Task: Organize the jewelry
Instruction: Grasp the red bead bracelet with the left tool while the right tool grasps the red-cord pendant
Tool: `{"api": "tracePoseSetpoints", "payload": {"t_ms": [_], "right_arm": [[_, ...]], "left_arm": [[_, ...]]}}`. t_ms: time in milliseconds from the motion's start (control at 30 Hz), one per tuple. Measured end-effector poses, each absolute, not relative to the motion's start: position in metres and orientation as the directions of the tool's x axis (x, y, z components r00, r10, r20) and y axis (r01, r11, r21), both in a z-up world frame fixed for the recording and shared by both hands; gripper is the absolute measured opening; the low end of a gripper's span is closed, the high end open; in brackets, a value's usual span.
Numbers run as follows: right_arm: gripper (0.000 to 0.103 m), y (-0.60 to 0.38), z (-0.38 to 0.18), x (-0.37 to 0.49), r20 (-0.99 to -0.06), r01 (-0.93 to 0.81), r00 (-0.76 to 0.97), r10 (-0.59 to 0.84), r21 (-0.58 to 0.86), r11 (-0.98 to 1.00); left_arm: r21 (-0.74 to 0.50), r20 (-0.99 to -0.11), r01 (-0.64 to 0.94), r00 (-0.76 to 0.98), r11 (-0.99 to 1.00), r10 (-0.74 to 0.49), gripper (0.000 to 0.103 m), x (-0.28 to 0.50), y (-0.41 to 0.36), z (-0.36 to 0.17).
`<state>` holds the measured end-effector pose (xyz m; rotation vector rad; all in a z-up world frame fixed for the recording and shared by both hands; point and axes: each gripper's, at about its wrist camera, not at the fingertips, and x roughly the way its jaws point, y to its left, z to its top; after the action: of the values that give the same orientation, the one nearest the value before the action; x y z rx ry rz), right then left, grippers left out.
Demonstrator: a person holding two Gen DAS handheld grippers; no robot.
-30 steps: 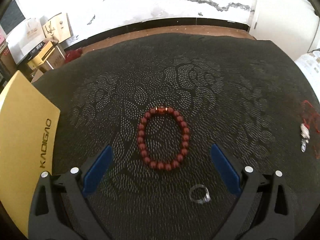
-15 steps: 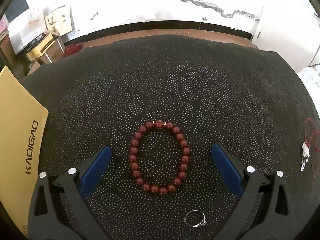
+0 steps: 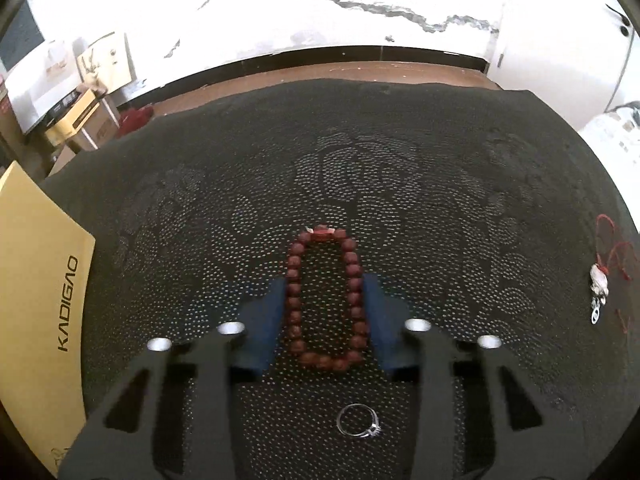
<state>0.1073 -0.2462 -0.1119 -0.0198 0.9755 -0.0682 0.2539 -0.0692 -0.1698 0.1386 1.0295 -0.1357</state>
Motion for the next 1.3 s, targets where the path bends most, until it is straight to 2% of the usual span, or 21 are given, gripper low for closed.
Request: {"api": "tracePoseSetpoints", "payload": {"t_ms": [33, 67, 367, 733, 767, 800, 967, 1000, 1067, 1133, 1167, 1200, 1300], "right_arm": [[0.096, -0.25, -0.114, 0.109, -0.83, 0.056, 0.553, -0.069, -0.045, 0.997], [0.096, -0.254, -0.116, 0.109, -0.833, 0.063, 0.548, -0.071, -0.044, 0.997], [0.096, -0.28, -0.143, 0.143, -0.874, 0.141, 0.484, -0.046, 0.026, 0.99], [0.096, -0.282, -0.191, 0.189, -0.916, 0.23, 0.386, -0.11, -0.019, 0.973], [0.096, -0.281, -0.196, 0.193, -0.921, 0.224, 0.377, -0.099, -0.013, 0.974], [0.096, -0.281, -0.197, 0.194, -0.917, 0.232, 0.388, -0.089, 0.004, 0.973], [0.095, -0.28, -0.197, 0.2, -0.916, 0.238, 0.392, -0.087, 0.01, 0.971], [0.092, -0.28, -0.196, 0.2, -0.915, 0.241, 0.393, -0.087, 0.012, 0.97], [0.078, -0.282, -0.192, 0.201, -0.909, 0.238, 0.408, -0.086, 0.015, 0.971], [0.046, -0.283, -0.187, 0.201, -0.907, 0.233, 0.414, -0.082, 0.019, 0.972], [0.04, -0.284, -0.187, 0.2, -0.907, 0.232, 0.415, -0.078, 0.022, 0.972], [0.03, -0.285, -0.187, 0.199, -0.907, 0.237, 0.414, -0.079, 0.024, 0.971], [0.029, -0.287, -0.186, 0.197, -0.907, 0.237, 0.417, -0.06, 0.044, 0.971]], "left_arm": [[0.072, -0.858, 0.178, 0.513, 0.981, -0.031, 0.017, 0.253, -0.071, -0.169], [0.079, -0.857, 0.176, 0.515, 0.981, -0.023, 0.015, 0.253, -0.07, -0.169], [0.067, -0.867, 0.152, 0.498, 0.986, -0.017, 0.015, 0.261, -0.06, -0.165], [0.052, -0.865, 0.141, 0.502, 0.989, -0.026, 0.015, 0.265, -0.048, -0.154], [0.05, -0.864, 0.14, 0.502, 0.989, -0.027, 0.014, 0.264, -0.048, -0.154], [0.051, -0.865, 0.142, 0.501, 0.989, -0.027, 0.001, 0.264, -0.047, -0.153], [0.063, -0.859, 0.149, 0.511, 0.987, -0.022, 0.001, 0.262, -0.047, -0.152], [0.051, -0.864, 0.15, 0.503, 0.987, -0.031, 0.001, 0.263, -0.046, -0.153], [0.035, -0.869, 0.148, 0.493, 0.988, -0.043, 0.0, 0.263, -0.046, -0.153], [0.031, -0.868, 0.149, 0.495, 0.988, -0.047, 0.0, 0.263, -0.045, -0.152], [0.03, -0.866, 0.15, 0.498, 0.988, -0.05, 0.0, 0.263, -0.045, -0.15], [0.024, -0.865, 0.151, 0.499, 0.988, -0.055, 0.0, 0.262, -0.044, -0.149], [-0.017, -0.867, 0.159, 0.489, 0.987, -0.094, 0.0, 0.263, -0.037, -0.141]]}}
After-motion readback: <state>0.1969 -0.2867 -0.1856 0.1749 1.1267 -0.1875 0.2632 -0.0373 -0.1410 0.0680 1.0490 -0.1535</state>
